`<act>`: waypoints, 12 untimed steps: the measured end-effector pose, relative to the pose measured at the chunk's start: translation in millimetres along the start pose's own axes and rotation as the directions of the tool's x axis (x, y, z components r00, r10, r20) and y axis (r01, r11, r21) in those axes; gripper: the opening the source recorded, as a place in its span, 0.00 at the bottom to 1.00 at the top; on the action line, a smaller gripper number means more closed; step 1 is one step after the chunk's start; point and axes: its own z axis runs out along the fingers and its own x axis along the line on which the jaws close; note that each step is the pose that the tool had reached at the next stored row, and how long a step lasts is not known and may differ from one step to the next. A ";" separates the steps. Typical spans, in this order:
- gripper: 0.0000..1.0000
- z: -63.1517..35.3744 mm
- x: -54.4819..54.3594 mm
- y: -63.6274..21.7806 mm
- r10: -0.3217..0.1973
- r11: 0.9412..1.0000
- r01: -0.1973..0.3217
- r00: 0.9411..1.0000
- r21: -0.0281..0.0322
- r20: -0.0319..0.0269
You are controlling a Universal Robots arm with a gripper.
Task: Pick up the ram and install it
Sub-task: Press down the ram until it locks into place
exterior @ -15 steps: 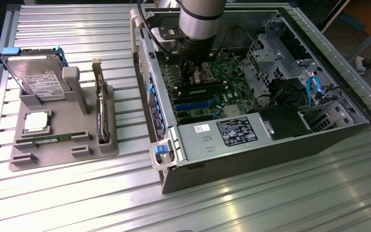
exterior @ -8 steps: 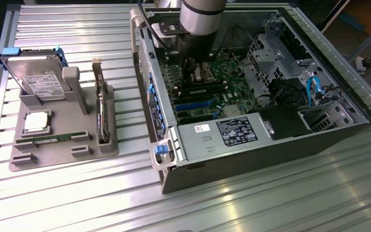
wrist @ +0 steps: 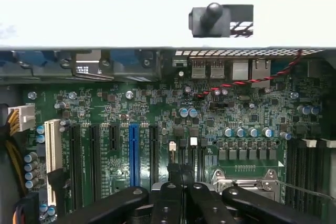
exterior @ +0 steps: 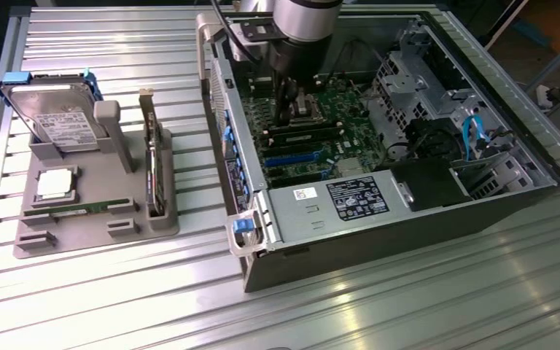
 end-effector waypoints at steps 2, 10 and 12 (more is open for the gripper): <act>0.11 -2.8 0.0 -0.1 0.000 1.000 0.000 1.000 0.000 0.000; 0.11 -5.6 -0.1 -1.1 0.000 1.000 0.000 1.000 0.000 -0.001; 0.11 -5.6 -0.1 -3.8 0.000 1.000 0.000 1.000 0.000 -0.002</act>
